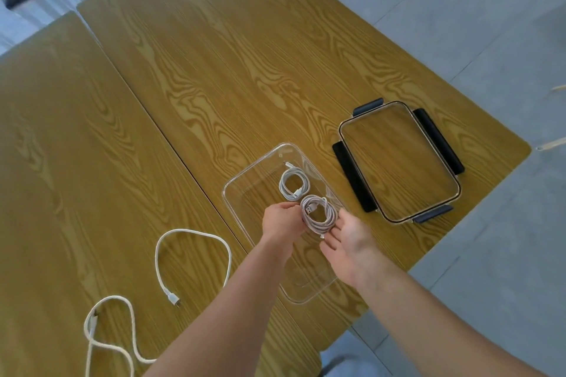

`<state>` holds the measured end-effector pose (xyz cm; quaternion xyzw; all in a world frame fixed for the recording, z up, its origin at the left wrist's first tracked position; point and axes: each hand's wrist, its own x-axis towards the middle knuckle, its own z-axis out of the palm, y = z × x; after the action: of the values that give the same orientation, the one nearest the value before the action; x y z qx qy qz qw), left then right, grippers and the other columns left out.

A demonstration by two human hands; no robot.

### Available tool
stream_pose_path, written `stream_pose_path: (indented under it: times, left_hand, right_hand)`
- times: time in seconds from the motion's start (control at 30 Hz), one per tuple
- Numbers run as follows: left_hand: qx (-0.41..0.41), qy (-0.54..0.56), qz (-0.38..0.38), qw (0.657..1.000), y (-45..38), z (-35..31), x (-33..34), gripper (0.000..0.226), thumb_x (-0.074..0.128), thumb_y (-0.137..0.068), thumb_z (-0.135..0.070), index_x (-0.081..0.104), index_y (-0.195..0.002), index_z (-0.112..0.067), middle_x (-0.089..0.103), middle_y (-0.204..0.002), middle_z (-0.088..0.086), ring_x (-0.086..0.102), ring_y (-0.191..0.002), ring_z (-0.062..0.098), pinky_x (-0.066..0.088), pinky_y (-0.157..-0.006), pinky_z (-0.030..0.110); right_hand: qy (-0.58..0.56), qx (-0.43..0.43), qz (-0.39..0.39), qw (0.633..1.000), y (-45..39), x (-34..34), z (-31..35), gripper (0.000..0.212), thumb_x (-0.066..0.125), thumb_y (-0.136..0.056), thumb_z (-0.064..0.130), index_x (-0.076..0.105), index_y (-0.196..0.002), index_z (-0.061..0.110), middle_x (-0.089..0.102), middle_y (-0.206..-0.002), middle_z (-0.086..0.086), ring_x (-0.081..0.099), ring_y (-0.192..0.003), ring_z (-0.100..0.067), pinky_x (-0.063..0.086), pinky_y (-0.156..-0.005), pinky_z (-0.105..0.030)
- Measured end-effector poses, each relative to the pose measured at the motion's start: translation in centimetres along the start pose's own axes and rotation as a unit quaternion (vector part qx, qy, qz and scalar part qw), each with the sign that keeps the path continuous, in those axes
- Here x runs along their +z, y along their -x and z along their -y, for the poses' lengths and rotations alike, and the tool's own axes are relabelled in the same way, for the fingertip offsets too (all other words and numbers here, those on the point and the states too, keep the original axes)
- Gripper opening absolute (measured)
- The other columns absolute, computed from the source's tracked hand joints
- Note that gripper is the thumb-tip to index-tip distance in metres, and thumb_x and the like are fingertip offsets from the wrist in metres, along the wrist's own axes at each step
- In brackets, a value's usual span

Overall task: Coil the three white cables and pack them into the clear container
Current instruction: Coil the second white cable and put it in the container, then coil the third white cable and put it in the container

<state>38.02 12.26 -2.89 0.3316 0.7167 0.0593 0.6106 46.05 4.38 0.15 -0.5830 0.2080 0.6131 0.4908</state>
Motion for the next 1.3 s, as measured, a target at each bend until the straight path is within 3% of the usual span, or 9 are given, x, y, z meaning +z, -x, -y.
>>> stream_pose_path:
  times: [0.3,0.4,0.47,0.5,0.57,0.63,0.8,1.03,1.3]
  left_hand:
    - [0.009,-0.011,0.055,0.998,0.5,0.3,-1.3,0.018,0.053,-0.088,-0.008,0.068,-0.078,-0.012,0.057,-0.069,0.006,0.049,-0.064,0.021,0.049,-0.067,0.033]
    - [0.022,-0.028,0.082,0.996,1.4,0.4,-2.2,0.022,0.052,-0.085,-0.012,0.061,-0.064,-0.016,0.045,-0.060,0.000,0.037,-0.051,0.016,0.039,-0.057,0.030]
    - [0.037,-0.057,0.098,0.993,2.1,0.3,-2.7,0.022,0.052,-0.083,-0.018,0.061,-0.064,-0.019,0.044,-0.062,0.000,0.037,-0.054,0.016,0.040,-0.059,0.034]
    - [0.051,-0.060,0.106,0.991,2.5,0.3,-3.2,0.019,0.054,-0.086,-0.022,0.067,-0.073,-0.020,0.051,-0.065,-0.001,0.045,-0.059,0.016,0.053,-0.068,0.035]
    - [0.075,-0.032,0.132,0.988,3.4,0.7,-4.5,0.015,0.059,-0.094,-0.027,0.072,-0.092,-0.020,0.067,-0.081,0.001,0.062,-0.076,0.016,0.057,-0.091,0.041]
    - [0.084,-0.005,0.150,0.985,4.4,1.0,-6.3,0.016,0.060,-0.096,-0.028,0.073,-0.099,-0.018,0.074,-0.094,0.004,0.071,-0.088,0.017,0.059,-0.088,0.037]
    - [0.107,0.085,0.157,0.978,6.5,2.4,-11.5,0.017,0.060,-0.096,-0.024,0.074,-0.098,-0.013,0.075,-0.090,0.005,0.071,-0.084,0.019,0.058,-0.084,0.035]
    - [0.101,0.201,0.116,0.967,7.5,6.4,-19.7,0.019,0.057,-0.098,-0.020,0.073,-0.101,-0.010,0.074,-0.092,0.008,0.070,-0.086,0.023,0.054,-0.091,0.042]
    - [0.091,0.273,0.018,0.958,8.1,12.0,-28.5,0.018,0.057,-0.098,-0.019,0.072,-0.103,-0.009,0.075,-0.093,0.010,0.069,-0.086,0.024,0.057,-0.081,0.038]
  right_hand:
    - [0.033,-0.030,0.013,0.999,1.4,0.2,-0.2,0.045,0.039,-0.105,0.028,0.043,-0.147,0.013,0.045,-0.153,-0.009,0.033,-0.147,-0.026,0.021,-0.124,-0.045]
    - [0.036,-0.041,0.027,0.998,2.5,0.1,-0.4,0.049,0.035,-0.107,0.029,0.034,-0.152,0.011,0.037,-0.158,-0.011,0.028,-0.149,-0.027,0.021,-0.123,-0.045]
    - [0.024,-0.045,0.030,0.998,3.1,-0.1,-0.5,0.052,0.033,-0.108,0.031,0.027,-0.154,0.008,0.032,-0.160,-0.013,0.026,-0.150,-0.028,0.022,-0.123,-0.045]
    - [0.018,-0.048,0.030,0.998,3.4,-0.1,-0.7,0.054,0.033,-0.108,0.032,0.025,-0.155,0.007,0.031,-0.160,-0.014,0.027,-0.150,-0.029,0.023,-0.123,-0.046]
    - [0.011,-0.050,0.028,0.998,3.8,-0.2,-1.0,0.056,0.033,-0.107,0.035,0.025,-0.155,0.006,0.032,-0.160,-0.014,0.030,-0.148,-0.029,0.026,-0.121,-0.048]
    - [0.018,-0.053,0.025,0.998,4.1,-0.1,-1.4,0.056,0.033,-0.107,0.036,0.028,-0.154,0.006,0.038,-0.157,-0.014,0.036,-0.145,-0.029,0.031,-0.117,-0.050]
    - [0.040,-0.084,0.035,0.995,5.2,0.6,-2.3,0.051,0.035,-0.106,0.036,0.042,-0.146,0.005,0.055,-0.142,-0.013,0.052,-0.129,-0.028,0.036,-0.114,-0.049]
    - [0.044,-0.103,0.054,0.992,6.9,4.0,-4.8,0.043,0.040,-0.106,0.035,0.060,-0.125,0.003,0.066,-0.126,-0.015,0.061,-0.119,-0.029,0.044,-0.109,-0.043]
    - [0.096,-0.111,0.089,0.985,8.5,8.9,-8.7,0.041,0.041,-0.105,0.035,0.064,-0.117,0.004,0.070,-0.117,-0.015,0.066,-0.111,-0.030,0.049,-0.103,-0.043]
